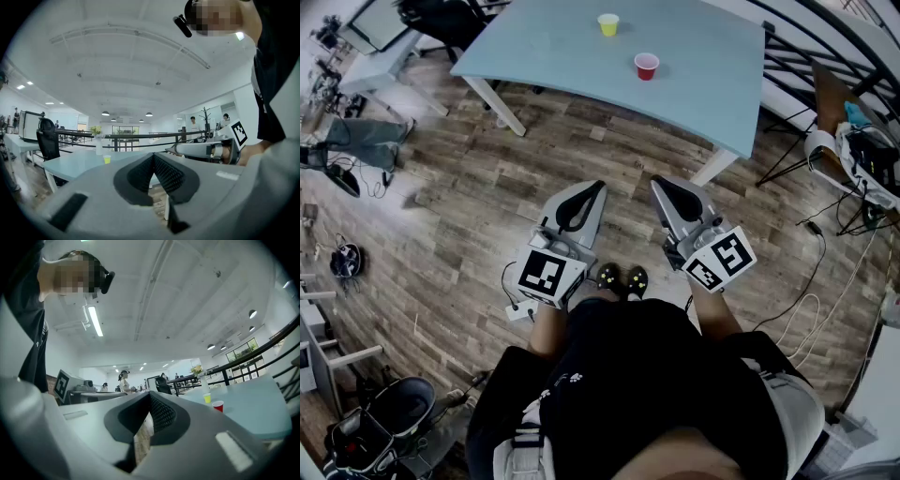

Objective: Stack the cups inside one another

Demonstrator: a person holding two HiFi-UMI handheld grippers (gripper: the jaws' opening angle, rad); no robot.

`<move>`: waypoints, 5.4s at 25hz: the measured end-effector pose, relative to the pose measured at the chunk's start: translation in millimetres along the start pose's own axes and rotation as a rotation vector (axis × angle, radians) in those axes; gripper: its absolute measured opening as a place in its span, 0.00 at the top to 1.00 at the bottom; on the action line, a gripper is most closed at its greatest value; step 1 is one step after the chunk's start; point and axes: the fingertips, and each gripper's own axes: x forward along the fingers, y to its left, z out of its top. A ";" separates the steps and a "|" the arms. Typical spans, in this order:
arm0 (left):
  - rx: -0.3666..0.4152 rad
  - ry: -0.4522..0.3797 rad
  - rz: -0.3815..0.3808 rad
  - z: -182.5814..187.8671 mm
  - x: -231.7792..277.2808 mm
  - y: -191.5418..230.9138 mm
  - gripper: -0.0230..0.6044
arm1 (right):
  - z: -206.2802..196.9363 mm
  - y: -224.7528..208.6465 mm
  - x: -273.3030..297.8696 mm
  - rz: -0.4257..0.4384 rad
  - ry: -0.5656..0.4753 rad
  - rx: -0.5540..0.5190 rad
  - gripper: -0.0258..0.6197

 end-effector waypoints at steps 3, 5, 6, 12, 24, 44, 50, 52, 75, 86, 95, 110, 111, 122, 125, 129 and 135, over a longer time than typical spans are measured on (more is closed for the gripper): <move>-0.015 0.002 0.011 0.4 2.3 -2.5 0.98 | -0.8 -6.0 -2.7 -0.006 -0.003 0.022 0.95; -0.015 0.003 0.017 -0.6 4.5 -3.6 0.98 | -2.7 -11.8 -4.6 -0.025 0.002 0.012 0.95; -0.017 0.005 0.019 -1.6 5.9 -4.8 0.98 | -4.1 -14.9 -6.3 -0.038 0.008 0.002 0.95; -0.035 0.017 0.009 -8.3 19.7 -19.8 0.98 | -3.1 -32.2 -24.2 -0.074 0.003 -0.008 0.95; -0.041 0.018 -0.016 -9.9 39.2 -46.8 0.98 | -3.0 -61.6 -62.5 -0.154 -0.025 0.013 0.96; -0.086 -0.021 -0.091 -17.7 99.1 22.6 0.98 | -8.4 -109.6 -6.6 -0.210 0.069 -0.059 0.96; -0.158 -0.045 -0.141 -19.9 124.9 60.9 0.98 | -12.8 -133.8 21.7 -0.286 0.096 -0.076 0.95; -0.147 -0.038 -0.155 -21.1 134.2 72.4 0.98 | -12.6 -142.9 30.1 -0.314 0.099 -0.083 0.95; -0.098 -0.005 -0.333 -7.7 222.8 202.2 0.98 | -15.4 -222.6 142.7 -0.537 0.102 -0.053 0.87; -0.045 0.010 -0.359 -10.5 234.5 269.4 0.98 | -35.7 -253.5 195.4 -0.630 0.142 -0.061 0.80; -0.074 0.000 -0.306 -15.9 222.5 329.0 0.98 | -61.1 -281.6 231.3 -0.687 0.198 -0.050 0.69; -0.069 0.053 -0.238 -27.6 239.8 359.4 0.98 | -96.8 -346.7 242.2 -0.740 0.322 -0.053 0.50; -0.066 0.053 -0.236 -27.3 243.4 361.0 0.98 | -99.7 -351.9 242.5 -0.742 0.332 -0.054 0.49; -0.053 0.085 -0.191 -29.9 277.6 383.4 0.98 | -134.9 -400.6 255.2 -0.741 0.445 -0.054 0.40; -0.050 0.094 -0.172 -31.4 283.8 392.4 0.98 | -143.8 -413.7 255.9 -0.749 0.476 -0.055 0.38; -0.052 0.097 -0.165 -34.1 291.0 400.3 0.98 | -152.0 -424.8 258.7 -0.751 0.500 -0.056 0.36; -0.055 0.109 -0.157 -36.9 298.8 413.4 0.98 | -168.5 -436.0 268.7 -0.746 0.541 -0.040 0.36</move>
